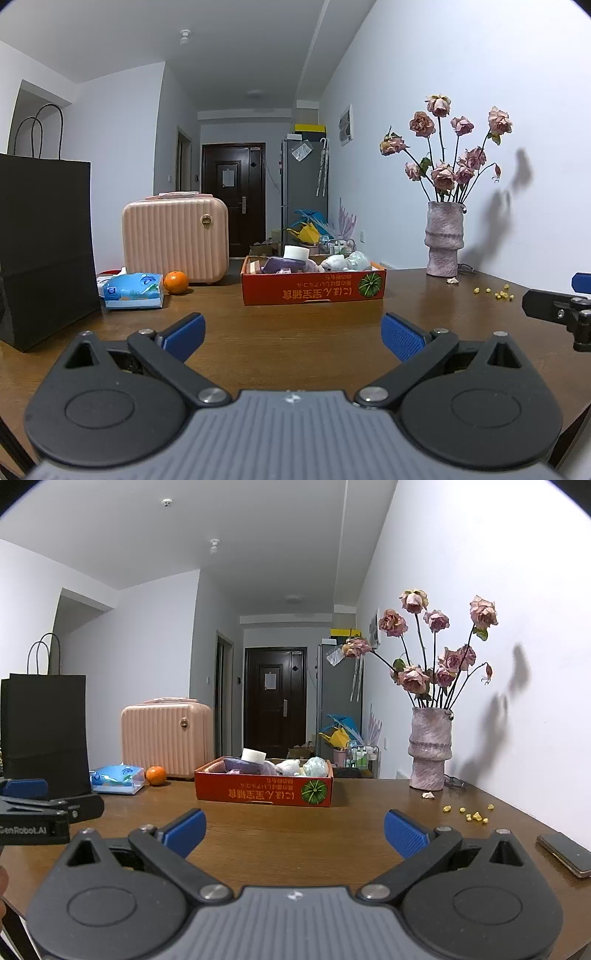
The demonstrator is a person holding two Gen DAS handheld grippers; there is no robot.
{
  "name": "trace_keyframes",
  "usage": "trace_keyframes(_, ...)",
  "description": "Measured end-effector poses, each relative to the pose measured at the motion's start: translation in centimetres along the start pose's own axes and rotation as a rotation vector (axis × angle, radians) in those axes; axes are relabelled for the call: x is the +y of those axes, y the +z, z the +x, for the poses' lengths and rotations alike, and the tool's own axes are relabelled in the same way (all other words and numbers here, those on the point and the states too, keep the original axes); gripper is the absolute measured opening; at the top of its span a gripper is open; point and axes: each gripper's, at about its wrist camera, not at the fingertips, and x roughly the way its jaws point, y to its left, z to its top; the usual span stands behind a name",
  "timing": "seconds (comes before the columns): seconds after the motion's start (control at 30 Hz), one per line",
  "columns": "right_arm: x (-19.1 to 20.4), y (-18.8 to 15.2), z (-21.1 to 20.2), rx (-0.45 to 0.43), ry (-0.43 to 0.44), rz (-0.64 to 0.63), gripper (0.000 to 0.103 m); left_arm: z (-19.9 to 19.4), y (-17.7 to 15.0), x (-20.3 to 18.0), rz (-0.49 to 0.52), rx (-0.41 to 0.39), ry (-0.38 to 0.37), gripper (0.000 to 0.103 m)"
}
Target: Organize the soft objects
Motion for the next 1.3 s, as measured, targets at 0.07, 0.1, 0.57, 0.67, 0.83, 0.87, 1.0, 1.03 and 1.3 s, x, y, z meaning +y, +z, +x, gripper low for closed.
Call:
trace_keyframes(0.07,-0.01,0.01,-0.24,-0.003,-0.001,-0.001,0.103,-0.14,-0.01,0.05,-0.003,-0.002,-0.003,0.103)
trace_keyframes(0.1,0.0,0.01,-0.35,-0.004,-0.001,-0.001,0.103,-0.23,-0.03,0.14,-0.004,-0.003,-0.004,0.103)
trace_keyframes(0.57,-0.01,0.04,-0.89,-0.015,-0.003,-0.001,0.103,-0.8,-0.11,0.23,-0.003,-0.016,-0.003,0.103)
trace_keyframes(0.67,0.0,0.03,-0.91,-0.016,-0.002,-0.001,0.103,-0.79,-0.12,0.22,-0.003,-0.015,-0.002,0.103)
trace_keyframes(0.83,0.08,-0.02,-0.96,-0.016,-0.001,-0.002,0.103,-0.81,-0.14,0.23,-0.003,-0.015,-0.004,0.103)
trace_keyframes(0.87,0.09,-0.03,-0.97,-0.016,-0.001,-0.002,0.103,-0.8,-0.14,0.21,-0.002,-0.015,-0.003,0.103)
trace_keyframes(1.0,0.08,-0.02,-0.95,-0.015,-0.001,-0.002,0.103,-0.81,-0.17,0.22,-0.003,-0.014,-0.002,0.103)
trace_keyframes(1.03,0.08,-0.03,-0.96,-0.015,-0.001,-0.002,0.103,-0.82,-0.16,0.19,-0.003,-0.014,-0.003,0.103)
trace_keyframes(1.3,0.11,-0.04,-0.98,-0.014,-0.001,-0.002,0.103,-0.83,-0.16,0.17,-0.002,-0.013,-0.004,0.103)
